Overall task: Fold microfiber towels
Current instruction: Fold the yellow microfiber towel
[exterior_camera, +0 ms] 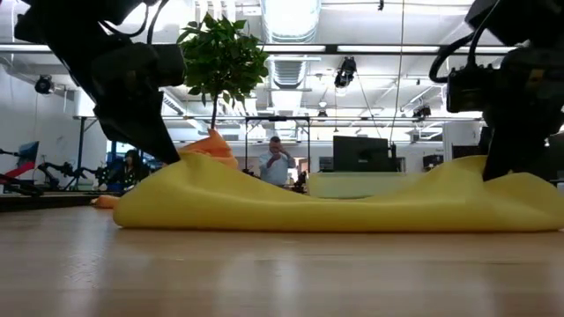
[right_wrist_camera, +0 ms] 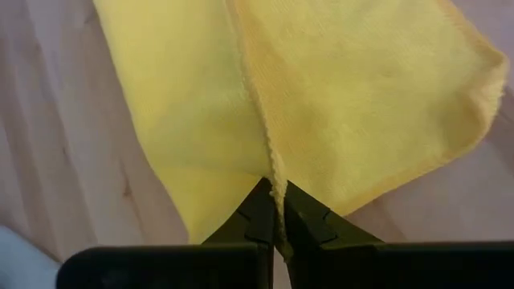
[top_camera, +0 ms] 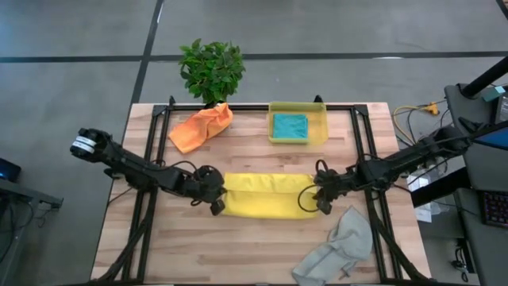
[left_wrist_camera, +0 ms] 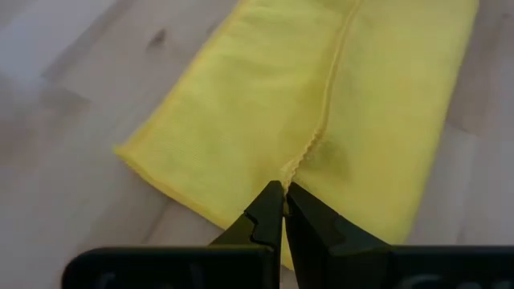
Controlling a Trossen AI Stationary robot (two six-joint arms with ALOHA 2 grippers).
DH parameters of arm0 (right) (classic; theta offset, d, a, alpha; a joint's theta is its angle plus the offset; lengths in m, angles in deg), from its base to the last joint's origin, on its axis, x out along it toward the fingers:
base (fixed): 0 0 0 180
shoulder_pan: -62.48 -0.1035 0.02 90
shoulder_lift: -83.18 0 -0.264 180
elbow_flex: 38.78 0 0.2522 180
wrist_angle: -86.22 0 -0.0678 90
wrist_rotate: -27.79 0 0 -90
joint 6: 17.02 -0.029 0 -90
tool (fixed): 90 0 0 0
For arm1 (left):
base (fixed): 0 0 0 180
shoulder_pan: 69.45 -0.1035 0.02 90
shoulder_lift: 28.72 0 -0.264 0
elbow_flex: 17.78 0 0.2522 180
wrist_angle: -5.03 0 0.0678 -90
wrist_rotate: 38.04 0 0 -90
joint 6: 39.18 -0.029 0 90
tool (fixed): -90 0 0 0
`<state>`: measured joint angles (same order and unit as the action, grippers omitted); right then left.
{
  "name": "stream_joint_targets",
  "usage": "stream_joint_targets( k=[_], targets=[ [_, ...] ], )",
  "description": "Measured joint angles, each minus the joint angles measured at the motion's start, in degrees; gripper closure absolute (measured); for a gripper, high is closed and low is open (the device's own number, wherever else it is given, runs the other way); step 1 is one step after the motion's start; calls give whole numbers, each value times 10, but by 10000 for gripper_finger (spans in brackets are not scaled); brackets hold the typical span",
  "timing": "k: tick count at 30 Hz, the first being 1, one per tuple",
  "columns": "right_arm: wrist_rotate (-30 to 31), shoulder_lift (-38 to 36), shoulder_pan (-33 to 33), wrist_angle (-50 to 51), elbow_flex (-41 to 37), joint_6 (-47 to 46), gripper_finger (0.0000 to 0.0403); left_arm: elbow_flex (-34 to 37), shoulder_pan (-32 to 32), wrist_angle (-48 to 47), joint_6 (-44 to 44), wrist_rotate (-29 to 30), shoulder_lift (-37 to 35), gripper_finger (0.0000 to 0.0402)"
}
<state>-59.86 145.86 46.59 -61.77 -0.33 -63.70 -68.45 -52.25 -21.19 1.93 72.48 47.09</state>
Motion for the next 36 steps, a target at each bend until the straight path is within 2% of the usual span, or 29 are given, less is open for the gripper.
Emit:
stream_joint_targets(
  k=[22, 36],
  targets=[
    [-28, 2, 130, 13, -5, 86, 394, 9, -46, -6, 2, 57, 0, 402],
    [-39, 17, 175, 16, -4, 114, 394, 9, -61, -36, -14, 71, 6, 402]
  ],
)
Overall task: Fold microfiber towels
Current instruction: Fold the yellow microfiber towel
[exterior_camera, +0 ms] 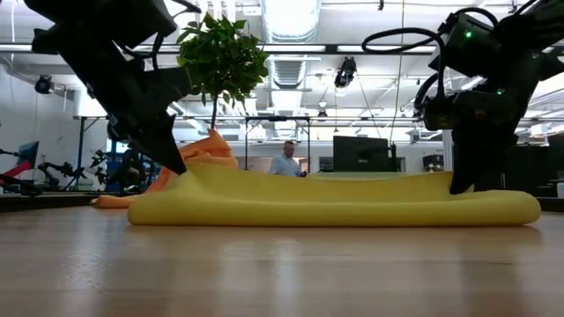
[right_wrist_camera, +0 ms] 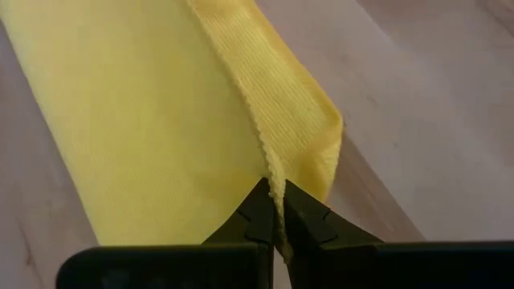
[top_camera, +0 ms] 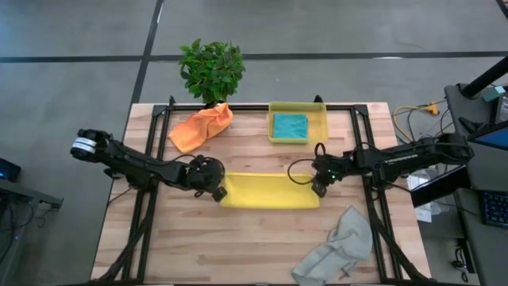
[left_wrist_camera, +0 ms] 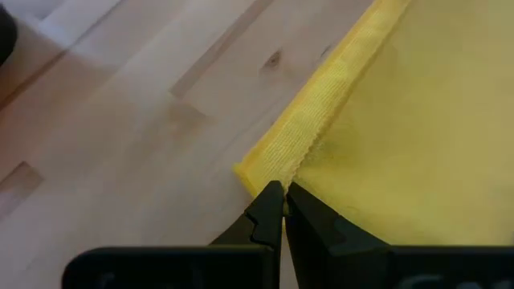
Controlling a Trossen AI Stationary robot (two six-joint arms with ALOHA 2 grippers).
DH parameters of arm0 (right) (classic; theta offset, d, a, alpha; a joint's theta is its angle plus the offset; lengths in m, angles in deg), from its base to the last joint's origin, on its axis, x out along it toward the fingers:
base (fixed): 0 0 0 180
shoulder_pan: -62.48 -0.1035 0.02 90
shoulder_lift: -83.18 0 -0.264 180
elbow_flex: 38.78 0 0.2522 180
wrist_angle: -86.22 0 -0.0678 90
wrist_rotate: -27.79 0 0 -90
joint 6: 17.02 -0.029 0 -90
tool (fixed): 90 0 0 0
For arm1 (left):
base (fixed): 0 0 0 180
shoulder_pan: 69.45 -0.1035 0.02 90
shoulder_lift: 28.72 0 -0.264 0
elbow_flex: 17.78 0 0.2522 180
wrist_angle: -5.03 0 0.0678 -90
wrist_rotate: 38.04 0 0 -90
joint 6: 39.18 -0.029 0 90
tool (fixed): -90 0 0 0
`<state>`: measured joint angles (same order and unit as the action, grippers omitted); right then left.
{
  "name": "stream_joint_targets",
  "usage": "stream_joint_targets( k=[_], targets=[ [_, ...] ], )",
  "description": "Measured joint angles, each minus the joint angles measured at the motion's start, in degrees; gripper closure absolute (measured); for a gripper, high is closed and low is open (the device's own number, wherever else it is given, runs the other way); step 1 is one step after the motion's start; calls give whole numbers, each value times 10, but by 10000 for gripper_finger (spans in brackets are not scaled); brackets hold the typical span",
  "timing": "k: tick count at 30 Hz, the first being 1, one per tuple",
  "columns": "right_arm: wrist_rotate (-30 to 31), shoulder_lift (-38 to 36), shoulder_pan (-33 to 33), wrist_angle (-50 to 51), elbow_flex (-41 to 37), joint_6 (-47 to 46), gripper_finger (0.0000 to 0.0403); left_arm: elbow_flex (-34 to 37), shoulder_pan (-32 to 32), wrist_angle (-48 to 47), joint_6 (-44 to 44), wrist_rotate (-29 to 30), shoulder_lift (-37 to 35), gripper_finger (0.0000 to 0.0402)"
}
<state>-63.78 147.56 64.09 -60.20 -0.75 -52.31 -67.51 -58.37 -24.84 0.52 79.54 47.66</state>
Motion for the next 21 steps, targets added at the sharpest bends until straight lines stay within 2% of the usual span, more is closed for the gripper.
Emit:
stream_joint_targets(
  k=[16, 21],
  targets=[
    [1, 0, 26, -3, 0, 10, 393, -4, -13, 10, 3, 0, 74, 401],
    [1, 0, 47, -3, 0, 6, 363, -4, -24, 9, 0, 29, 73, 373]
  ],
)
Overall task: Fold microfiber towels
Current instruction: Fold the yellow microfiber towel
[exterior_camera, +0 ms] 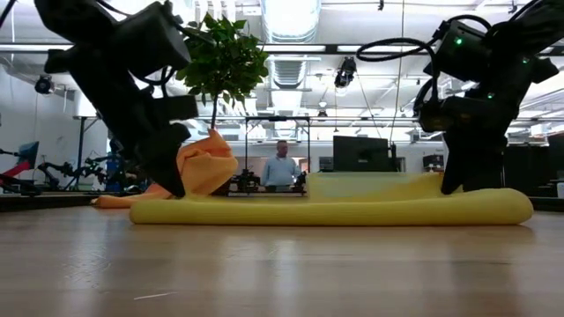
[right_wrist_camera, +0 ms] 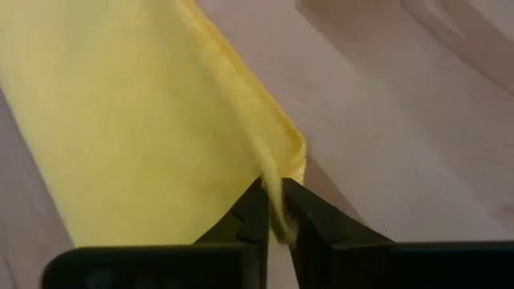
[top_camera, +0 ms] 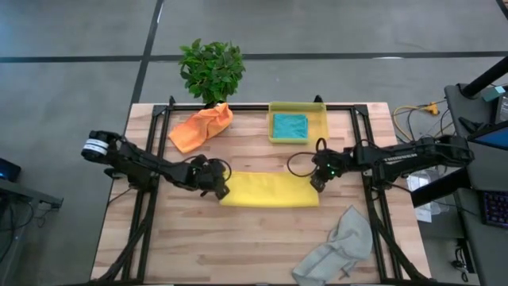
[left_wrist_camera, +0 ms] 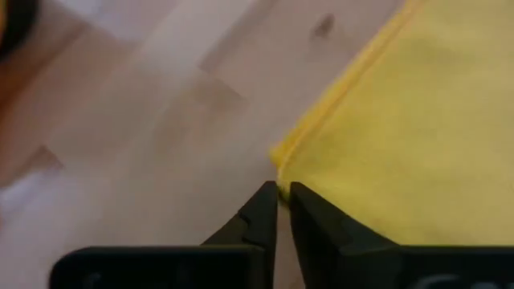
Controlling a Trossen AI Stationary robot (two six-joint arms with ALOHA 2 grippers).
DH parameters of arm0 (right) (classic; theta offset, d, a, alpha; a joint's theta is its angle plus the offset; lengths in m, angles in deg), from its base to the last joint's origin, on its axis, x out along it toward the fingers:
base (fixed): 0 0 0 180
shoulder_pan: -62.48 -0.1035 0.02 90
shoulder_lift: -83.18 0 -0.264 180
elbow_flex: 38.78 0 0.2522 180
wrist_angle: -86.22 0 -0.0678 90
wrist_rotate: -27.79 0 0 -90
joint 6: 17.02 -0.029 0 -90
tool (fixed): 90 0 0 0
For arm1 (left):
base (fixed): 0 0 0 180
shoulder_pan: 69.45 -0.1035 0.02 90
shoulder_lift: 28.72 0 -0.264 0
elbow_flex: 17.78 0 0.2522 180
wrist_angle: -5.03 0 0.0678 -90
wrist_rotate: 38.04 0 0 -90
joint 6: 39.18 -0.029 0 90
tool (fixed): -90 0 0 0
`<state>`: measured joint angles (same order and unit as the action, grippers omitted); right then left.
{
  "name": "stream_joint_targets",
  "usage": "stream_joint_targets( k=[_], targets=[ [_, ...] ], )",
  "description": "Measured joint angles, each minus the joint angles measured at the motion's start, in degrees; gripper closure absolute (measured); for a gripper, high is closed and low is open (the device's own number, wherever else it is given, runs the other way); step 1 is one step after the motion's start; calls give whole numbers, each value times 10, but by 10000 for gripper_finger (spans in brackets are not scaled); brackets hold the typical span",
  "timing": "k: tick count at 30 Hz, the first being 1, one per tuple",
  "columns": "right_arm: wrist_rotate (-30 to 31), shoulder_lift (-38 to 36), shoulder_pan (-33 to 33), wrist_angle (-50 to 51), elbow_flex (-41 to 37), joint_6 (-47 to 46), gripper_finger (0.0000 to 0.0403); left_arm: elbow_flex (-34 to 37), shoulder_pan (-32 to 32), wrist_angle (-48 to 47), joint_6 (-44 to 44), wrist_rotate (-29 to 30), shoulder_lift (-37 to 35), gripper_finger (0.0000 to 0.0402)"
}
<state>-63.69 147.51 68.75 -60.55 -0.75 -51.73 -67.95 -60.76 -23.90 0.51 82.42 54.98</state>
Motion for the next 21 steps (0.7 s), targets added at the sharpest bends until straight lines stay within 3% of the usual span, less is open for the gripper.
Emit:
stream_joint_targets(
  k=[7, 11, 13, 16, 18, 21],
  targets=[
    [0, 0, 18, 0, 12, -6, 291, 0, -16, -4, -30, 17, -25, 303],
    [-9, -5, 9, -2, 35, -11, 273, 0, -20, 9, -64, -15, -57, 285],
    [-17, -6, -10, -11, 46, -21, 273, 0, -20, 39, -131, -68, -65, 295],
    [-12, -5, -55, -13, 55, -53, 293, -1, -21, 80, -242, -141, -64, 345],
    [6, -4, -87, -14, 55, -93, 323, -5, -31, 93, -267, -161, -52, 385],
    [48, -4, -136, -14, 50, -157, 379, -6, -57, 90, -270, -174, -26, 394]
  ],
)
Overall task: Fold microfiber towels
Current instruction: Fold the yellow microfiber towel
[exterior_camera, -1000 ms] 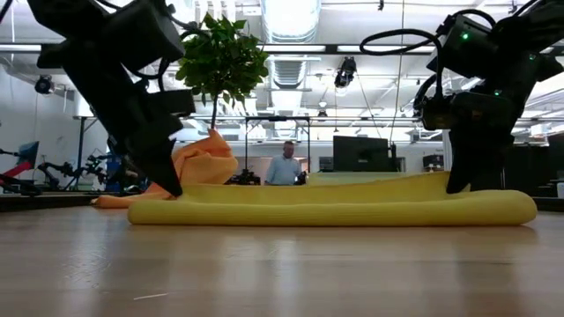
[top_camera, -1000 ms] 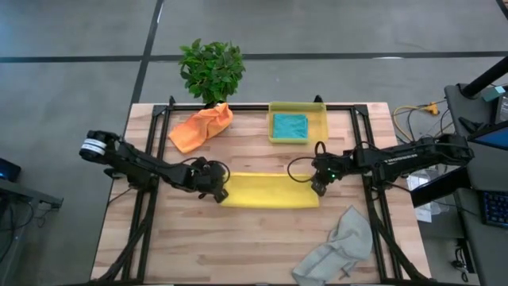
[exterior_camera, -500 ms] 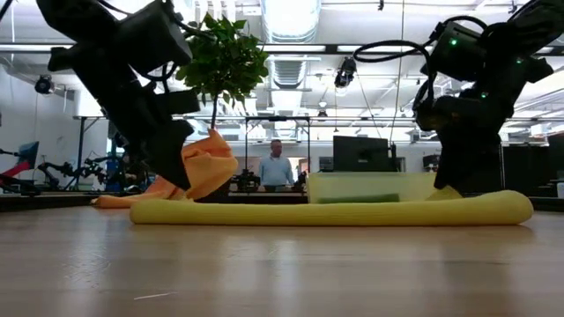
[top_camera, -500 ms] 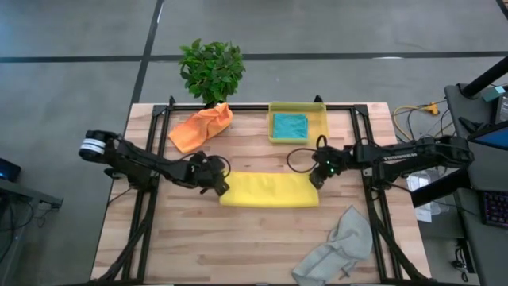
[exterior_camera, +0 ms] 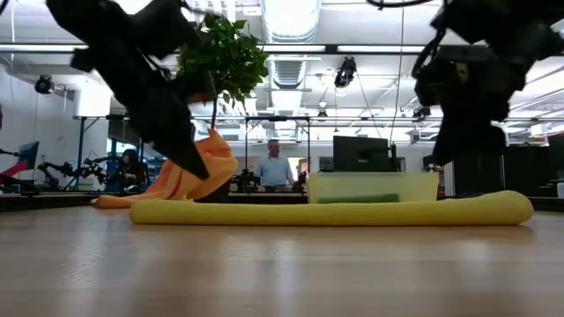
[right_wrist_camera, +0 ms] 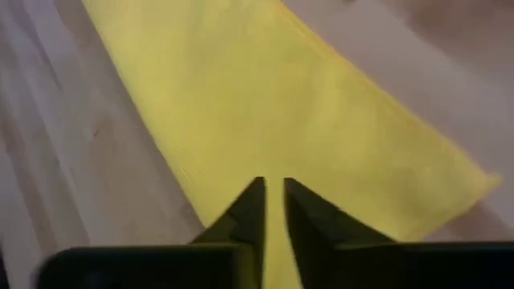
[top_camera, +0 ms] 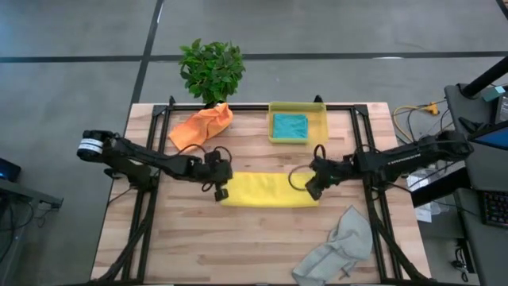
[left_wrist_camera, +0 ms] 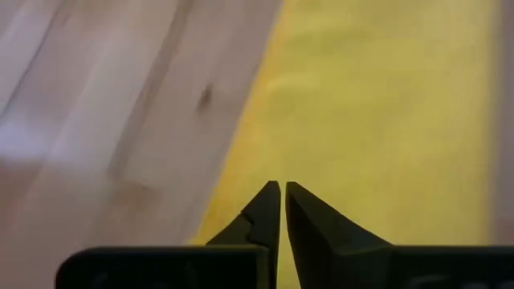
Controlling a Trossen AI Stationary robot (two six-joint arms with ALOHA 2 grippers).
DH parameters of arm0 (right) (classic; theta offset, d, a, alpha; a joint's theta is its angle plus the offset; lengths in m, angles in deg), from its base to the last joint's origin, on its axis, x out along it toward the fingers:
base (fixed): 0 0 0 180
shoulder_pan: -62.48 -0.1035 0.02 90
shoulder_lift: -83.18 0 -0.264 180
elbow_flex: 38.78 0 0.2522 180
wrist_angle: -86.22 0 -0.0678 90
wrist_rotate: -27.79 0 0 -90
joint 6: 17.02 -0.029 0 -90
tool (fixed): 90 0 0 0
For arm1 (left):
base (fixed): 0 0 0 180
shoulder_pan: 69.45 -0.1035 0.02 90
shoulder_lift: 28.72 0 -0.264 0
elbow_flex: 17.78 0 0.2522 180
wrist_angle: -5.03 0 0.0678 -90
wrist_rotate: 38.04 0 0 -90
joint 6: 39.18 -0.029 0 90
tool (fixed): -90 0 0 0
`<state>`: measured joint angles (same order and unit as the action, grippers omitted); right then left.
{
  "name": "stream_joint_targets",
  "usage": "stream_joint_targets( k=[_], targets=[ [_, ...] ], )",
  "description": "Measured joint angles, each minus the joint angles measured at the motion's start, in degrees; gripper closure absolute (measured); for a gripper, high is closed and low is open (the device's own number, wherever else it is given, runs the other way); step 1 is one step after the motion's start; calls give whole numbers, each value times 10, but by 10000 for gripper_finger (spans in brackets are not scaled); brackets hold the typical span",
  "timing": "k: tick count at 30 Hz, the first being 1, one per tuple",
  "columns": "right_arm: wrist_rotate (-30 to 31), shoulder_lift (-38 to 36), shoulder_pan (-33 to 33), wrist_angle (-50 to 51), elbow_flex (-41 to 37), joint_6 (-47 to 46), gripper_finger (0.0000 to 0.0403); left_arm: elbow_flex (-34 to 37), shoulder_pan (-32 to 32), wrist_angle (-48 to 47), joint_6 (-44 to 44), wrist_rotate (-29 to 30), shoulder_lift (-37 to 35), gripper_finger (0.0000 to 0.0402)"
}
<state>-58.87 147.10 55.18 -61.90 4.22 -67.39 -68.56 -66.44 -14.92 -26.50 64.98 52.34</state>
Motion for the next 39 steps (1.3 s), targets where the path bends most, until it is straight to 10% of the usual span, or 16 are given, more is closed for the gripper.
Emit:
stream_joint_targets(
  k=[14, 39],
  targets=[
    [40, 149, -58, -5, 5, -125, 394, -14, -21, 17, -31, -80, 93, 401],
    [38, 198, 91, -26, 32, 69, 395, -4, 189, 37, 222, -133, 90, 402]
  ],
)
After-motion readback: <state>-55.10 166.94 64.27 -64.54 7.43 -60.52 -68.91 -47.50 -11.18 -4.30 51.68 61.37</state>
